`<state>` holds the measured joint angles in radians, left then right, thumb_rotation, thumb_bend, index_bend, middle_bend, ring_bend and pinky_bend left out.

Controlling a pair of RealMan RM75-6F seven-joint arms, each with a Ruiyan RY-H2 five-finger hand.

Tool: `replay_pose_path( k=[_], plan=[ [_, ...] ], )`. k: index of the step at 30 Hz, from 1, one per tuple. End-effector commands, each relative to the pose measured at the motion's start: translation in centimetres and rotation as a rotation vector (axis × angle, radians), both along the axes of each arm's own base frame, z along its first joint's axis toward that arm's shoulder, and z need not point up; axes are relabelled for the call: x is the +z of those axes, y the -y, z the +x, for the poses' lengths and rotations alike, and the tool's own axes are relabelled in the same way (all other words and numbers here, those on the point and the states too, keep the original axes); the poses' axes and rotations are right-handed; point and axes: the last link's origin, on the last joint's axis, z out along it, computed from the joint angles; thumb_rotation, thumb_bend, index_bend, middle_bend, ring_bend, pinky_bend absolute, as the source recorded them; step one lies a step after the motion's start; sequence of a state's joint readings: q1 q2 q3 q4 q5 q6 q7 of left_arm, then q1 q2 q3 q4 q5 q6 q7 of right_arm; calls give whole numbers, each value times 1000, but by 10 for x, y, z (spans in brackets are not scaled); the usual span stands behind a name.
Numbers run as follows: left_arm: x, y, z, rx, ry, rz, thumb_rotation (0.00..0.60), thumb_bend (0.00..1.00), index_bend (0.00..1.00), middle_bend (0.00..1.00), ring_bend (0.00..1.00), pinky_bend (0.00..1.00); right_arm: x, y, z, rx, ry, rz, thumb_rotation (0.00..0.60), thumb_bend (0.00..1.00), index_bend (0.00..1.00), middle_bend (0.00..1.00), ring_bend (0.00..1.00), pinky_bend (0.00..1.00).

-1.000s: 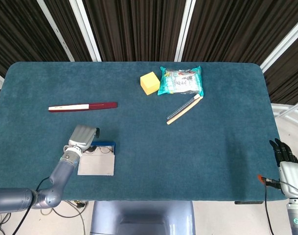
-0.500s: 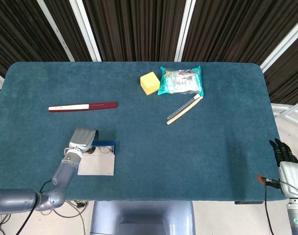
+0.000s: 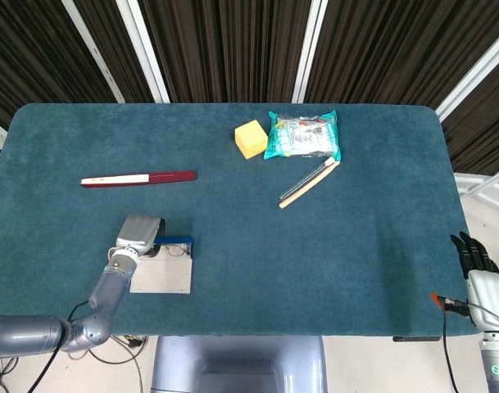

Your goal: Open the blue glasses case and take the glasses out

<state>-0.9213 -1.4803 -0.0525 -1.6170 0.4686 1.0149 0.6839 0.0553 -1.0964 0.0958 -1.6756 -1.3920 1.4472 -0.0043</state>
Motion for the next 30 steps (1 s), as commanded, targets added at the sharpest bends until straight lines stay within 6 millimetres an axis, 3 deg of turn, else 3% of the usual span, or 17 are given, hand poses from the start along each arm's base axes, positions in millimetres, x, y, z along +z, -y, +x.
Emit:
replay_pose_path(
  k=[1, 11, 21, 30],
  plan=[
    [0, 0, 0, 1, 5, 1, 600, 393, 496, 1000, 912, 933, 0, 0, 0, 0, 0, 0, 600, 204, 0, 0, 0, 230],
    [2, -1, 3, -6, 24, 19, 600, 418, 539, 1000, 920, 941, 0, 0, 0, 0, 1, 0, 600, 205, 0, 0, 0, 229],
    [12, -13, 1, -30, 28, 142, 600, 419, 554, 1000, 924, 945, 0, 0, 0, -4, 9, 0, 600, 205, 0, 0, 0, 229],
    [18, -24, -12, -178, -51, 286, 600, 423, 554, 1000, 924, 945, 0, 0, 0, -5, 14, 2, 600, 204, 0, 0, 0, 229]
  ],
)
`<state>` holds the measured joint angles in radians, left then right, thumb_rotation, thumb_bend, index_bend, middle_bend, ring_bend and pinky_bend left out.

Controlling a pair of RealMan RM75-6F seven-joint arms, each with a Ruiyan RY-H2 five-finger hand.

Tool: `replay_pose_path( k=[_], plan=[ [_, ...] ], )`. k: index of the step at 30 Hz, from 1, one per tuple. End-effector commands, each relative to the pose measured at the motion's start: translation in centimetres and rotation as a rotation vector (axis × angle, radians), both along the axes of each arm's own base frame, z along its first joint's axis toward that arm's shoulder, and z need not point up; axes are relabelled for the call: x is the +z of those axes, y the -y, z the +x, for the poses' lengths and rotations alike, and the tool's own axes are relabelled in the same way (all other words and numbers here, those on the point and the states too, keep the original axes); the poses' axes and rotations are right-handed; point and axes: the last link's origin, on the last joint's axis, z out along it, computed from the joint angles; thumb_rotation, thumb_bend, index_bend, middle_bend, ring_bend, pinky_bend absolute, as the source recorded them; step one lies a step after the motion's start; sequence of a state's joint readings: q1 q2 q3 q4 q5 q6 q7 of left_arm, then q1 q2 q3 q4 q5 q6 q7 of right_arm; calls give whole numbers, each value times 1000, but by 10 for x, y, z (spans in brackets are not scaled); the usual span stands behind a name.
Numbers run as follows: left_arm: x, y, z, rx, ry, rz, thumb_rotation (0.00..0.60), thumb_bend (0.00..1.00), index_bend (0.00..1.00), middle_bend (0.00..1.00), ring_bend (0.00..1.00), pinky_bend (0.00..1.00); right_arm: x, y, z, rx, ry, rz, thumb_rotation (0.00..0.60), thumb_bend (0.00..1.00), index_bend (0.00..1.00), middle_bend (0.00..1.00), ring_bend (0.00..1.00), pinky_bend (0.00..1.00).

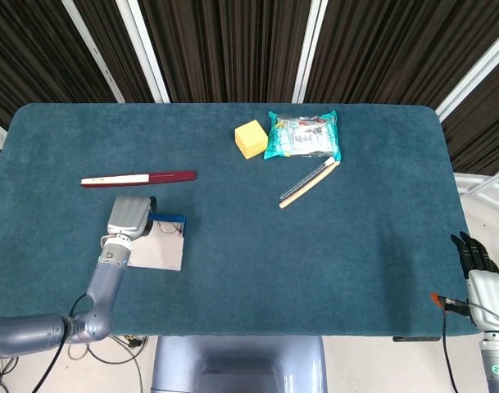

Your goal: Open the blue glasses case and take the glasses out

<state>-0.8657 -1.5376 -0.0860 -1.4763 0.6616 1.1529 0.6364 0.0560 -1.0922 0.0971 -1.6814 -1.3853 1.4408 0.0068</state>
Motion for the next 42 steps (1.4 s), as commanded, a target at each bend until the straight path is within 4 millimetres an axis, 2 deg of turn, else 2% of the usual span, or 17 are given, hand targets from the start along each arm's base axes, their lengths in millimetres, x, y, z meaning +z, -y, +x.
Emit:
replay_pose_path(
  k=[1, 10, 20, 42],
  plan=[
    [0, 0, -10, -81, -43, 73, 600, 424, 554, 1000, 924, 945, 0, 0, 0, 1, 0, 0, 600, 204, 0, 0, 0, 230],
    [-5, 3, -23, -106, -82, 79, 600, 424, 559, 1000, 924, 945, 0, 0, 0, -1, 1, -2, 600, 205, 0, 0, 0, 230],
    [-7, 6, -26, -109, -93, 68, 600, 424, 561, 1000, 924, 945, 0, 0, 0, -1, 1, -2, 600, 205, 0, 0, 0, 229],
    [3, 9, -36, -116, -92, 92, 600, 425, 564, 1000, 925, 945, 0, 0, 1, -3, 8, -2, 600, 204, 0, 0, 0, 230]
  ],
)
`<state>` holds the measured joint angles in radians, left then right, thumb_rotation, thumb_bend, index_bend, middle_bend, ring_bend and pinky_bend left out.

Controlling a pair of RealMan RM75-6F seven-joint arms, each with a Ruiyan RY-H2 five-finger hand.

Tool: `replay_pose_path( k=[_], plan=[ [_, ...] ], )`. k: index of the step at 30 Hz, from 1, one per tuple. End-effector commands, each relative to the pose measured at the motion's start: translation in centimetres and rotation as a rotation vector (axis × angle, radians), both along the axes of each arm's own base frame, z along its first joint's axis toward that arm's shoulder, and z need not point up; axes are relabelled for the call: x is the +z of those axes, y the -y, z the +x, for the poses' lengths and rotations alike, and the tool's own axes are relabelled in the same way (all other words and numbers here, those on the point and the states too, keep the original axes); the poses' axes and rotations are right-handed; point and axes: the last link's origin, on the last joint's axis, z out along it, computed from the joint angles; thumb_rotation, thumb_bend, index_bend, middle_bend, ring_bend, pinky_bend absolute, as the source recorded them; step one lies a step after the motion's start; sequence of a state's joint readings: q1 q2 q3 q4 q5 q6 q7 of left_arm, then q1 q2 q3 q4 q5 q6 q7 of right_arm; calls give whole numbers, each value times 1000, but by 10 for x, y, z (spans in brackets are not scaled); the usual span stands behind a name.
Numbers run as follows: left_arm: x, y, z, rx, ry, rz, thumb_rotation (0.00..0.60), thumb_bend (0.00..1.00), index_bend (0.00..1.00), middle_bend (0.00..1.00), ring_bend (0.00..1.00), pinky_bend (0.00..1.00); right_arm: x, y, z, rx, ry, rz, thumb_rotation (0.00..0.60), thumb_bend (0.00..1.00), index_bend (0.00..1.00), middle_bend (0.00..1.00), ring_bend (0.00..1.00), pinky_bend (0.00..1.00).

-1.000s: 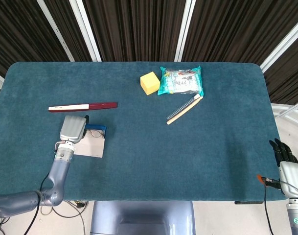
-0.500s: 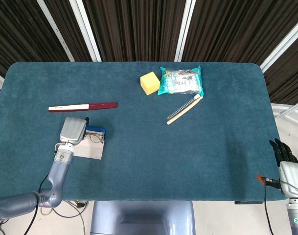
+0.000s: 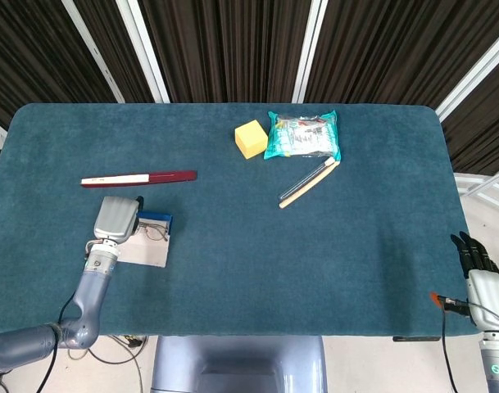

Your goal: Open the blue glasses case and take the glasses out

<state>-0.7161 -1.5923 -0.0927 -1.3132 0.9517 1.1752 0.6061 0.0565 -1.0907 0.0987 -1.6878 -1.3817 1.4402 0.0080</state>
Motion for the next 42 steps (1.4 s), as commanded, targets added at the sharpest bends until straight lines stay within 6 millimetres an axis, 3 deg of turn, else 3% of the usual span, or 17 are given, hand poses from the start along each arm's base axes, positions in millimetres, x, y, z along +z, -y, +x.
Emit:
replay_pose_path(
  k=[1, 16, 42],
  plan=[
    [2, 0, -1, -3, 9, 13, 600, 425, 565, 1000, 925, 945, 0, 0, 0, -1, 1, -1, 600, 204, 0, 0, 0, 230],
    [-3, 9, -11, -87, -91, -4, 600, 425, 567, 1000, 928, 949, 0, 0, 0, -3, 2, 1, 600, 205, 0, 0, 0, 230],
    [8, 9, -18, -67, -27, 52, 600, 426, 574, 1000, 935, 959, 0, 0, 1, -7, 10, 0, 600, 204, 0, 0, 0, 229]
  ],
)
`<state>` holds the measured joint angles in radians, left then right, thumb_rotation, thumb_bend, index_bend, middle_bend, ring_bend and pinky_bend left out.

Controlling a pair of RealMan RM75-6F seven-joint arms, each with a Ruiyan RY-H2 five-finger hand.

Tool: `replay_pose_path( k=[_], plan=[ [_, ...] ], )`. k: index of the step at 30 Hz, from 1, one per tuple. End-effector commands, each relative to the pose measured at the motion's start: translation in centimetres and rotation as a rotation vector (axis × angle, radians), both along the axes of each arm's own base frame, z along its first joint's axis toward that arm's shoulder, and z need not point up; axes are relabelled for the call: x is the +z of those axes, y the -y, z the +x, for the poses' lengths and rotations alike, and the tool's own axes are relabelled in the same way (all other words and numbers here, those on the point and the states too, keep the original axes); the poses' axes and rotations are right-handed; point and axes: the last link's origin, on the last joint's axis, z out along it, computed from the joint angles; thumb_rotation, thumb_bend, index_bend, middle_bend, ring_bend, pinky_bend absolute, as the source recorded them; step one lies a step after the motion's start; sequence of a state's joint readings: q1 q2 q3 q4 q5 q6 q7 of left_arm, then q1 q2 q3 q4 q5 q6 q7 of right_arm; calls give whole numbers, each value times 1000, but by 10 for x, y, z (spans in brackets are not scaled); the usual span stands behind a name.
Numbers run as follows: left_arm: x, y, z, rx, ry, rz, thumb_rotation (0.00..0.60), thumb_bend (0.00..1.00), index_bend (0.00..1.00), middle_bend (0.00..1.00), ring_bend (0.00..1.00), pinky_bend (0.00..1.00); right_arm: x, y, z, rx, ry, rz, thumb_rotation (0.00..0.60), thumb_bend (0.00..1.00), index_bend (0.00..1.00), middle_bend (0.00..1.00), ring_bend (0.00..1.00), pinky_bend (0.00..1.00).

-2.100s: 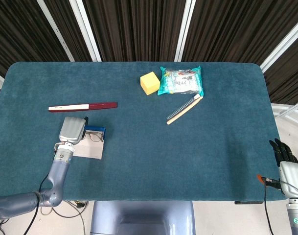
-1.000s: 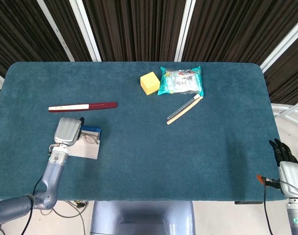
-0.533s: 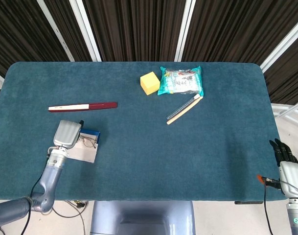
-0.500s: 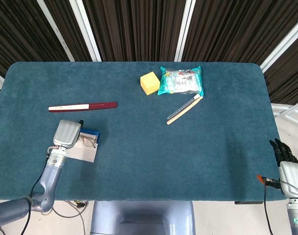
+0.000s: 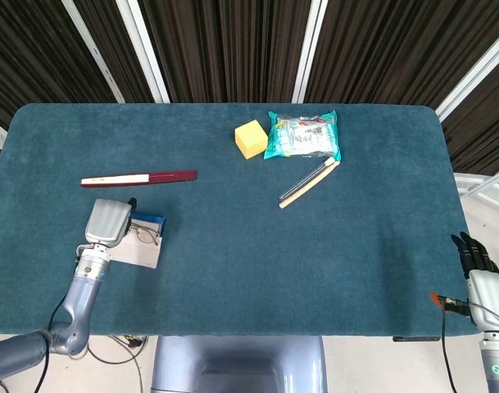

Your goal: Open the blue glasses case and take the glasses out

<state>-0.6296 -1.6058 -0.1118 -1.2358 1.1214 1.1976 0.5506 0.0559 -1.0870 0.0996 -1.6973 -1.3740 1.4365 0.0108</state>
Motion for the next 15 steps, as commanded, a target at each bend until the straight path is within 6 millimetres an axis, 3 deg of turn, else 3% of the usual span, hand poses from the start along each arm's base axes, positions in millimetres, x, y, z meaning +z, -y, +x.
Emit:
replay_pose_path(
  k=[1, 15],
  plan=[
    [1, 0, 0, -13, -13, 6, 600, 426, 573, 1000, 936, 959, 0, 0, 0, 0, 0, 0, 600, 205, 0, 0, 0, 229],
    [-3, 7, -5, -133, -70, 25, 600, 426, 571, 1000, 936, 959, 0, 0, 0, -3, 2, -1, 600, 205, 0, 0, 0, 229]
  ],
)
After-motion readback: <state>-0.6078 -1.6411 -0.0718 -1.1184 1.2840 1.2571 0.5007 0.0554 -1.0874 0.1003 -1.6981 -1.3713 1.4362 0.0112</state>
